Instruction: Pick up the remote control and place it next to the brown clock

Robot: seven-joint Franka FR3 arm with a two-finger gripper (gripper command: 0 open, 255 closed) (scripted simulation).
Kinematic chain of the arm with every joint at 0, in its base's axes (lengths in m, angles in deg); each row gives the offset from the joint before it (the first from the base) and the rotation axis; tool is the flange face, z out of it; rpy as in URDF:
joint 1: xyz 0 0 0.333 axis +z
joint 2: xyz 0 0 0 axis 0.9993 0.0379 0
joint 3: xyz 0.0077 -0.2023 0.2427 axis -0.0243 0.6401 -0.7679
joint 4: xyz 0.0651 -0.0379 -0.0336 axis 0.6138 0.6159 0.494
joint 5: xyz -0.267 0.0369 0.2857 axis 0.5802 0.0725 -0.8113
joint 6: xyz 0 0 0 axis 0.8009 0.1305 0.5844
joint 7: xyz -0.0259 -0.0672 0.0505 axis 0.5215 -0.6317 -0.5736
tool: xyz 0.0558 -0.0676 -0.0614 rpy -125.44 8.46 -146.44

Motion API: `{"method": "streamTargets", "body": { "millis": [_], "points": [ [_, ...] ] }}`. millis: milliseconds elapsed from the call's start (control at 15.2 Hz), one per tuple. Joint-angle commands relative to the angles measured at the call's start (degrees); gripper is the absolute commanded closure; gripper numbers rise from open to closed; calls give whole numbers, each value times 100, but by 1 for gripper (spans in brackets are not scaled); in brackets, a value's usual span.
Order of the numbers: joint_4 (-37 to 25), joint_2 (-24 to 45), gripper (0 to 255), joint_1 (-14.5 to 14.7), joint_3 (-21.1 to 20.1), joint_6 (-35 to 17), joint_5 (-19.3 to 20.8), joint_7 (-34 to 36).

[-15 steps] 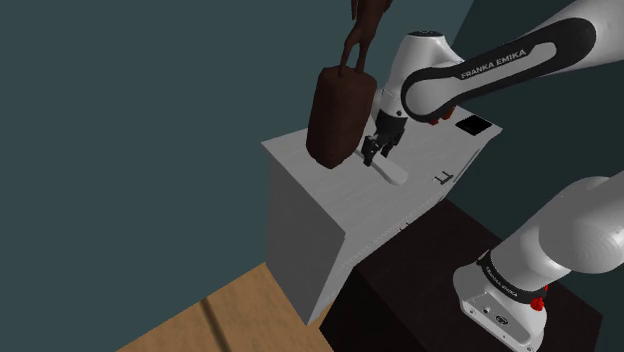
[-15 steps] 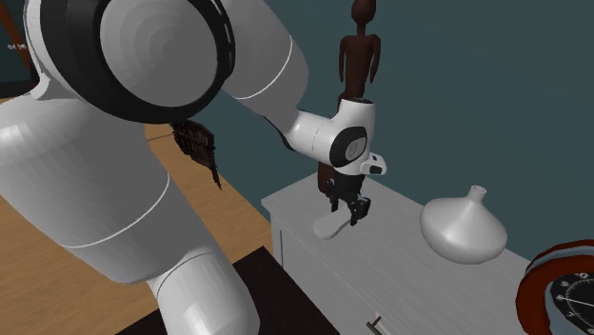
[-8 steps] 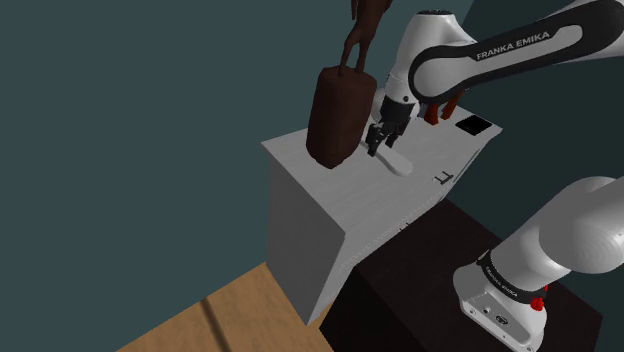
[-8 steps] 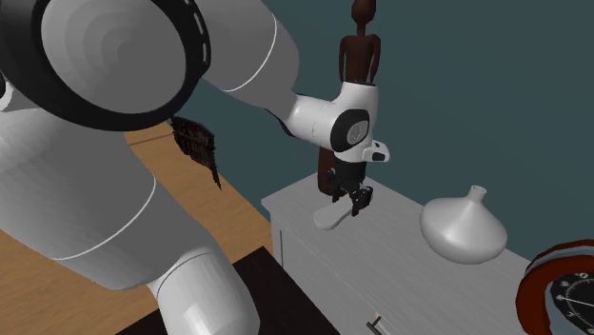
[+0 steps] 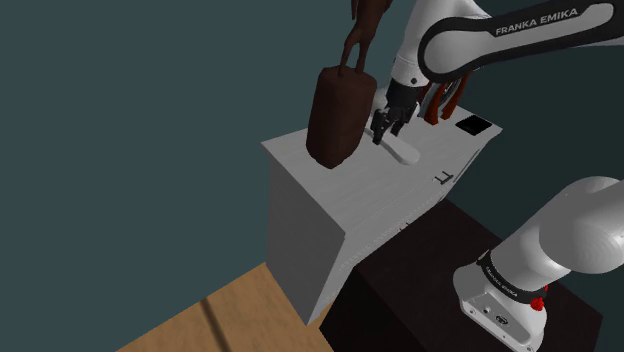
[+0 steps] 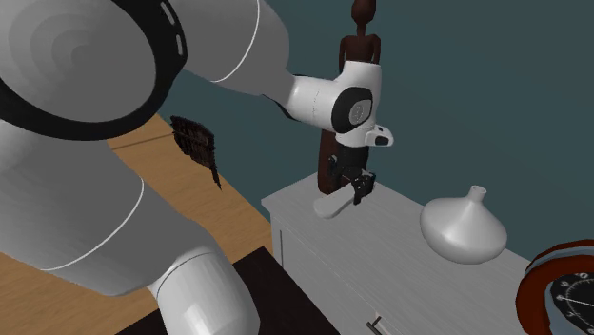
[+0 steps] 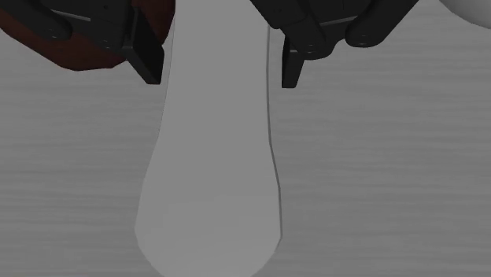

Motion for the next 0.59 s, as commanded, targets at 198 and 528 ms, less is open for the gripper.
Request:
{"method": "streamTargets", "body": {
  "millis": [198, 528],
  "points": [
    [-284, -142, 255, 2, 16, 425, -5, -11],
    [-579, -255, 255, 1, 34, 833, -6, -22]
  ]
}}
